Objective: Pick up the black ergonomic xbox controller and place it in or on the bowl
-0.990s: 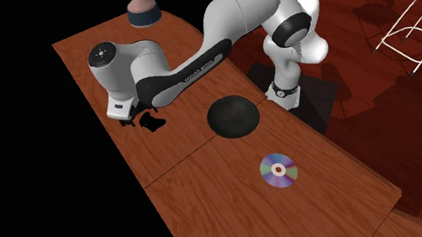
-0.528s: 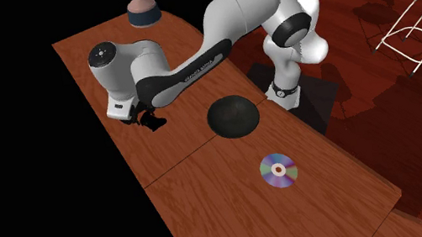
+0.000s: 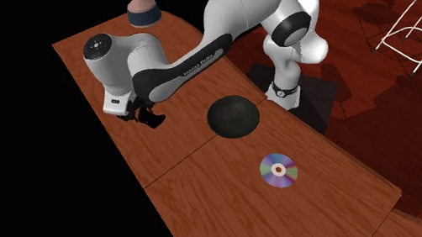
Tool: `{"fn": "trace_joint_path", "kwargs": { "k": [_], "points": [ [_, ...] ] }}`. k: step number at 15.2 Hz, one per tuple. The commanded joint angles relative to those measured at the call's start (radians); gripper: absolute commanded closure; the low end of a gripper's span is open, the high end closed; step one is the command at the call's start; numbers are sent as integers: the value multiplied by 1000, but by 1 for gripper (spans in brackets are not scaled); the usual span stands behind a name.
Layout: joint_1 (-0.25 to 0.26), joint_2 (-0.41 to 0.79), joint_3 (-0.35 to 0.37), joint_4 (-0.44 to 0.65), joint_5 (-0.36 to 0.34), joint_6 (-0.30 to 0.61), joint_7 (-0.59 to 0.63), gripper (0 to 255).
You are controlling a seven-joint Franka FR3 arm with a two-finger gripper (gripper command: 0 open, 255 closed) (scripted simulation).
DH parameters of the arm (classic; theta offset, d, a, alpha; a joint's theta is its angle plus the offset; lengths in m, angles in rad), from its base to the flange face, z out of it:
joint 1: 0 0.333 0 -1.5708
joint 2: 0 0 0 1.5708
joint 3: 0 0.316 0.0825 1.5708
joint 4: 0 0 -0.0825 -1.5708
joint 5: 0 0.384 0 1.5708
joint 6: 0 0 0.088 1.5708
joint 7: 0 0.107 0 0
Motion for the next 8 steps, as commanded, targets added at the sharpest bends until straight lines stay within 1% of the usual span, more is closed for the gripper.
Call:
{"fn": "trace_joint_path", "kwargs": {
  "k": [1, 8],
  "points": [
    [-4, -3, -2, 23, -2, -24, -3, 255],
    [-24, 0, -5, 125, -1, -119, -13, 255]
  ]
}}
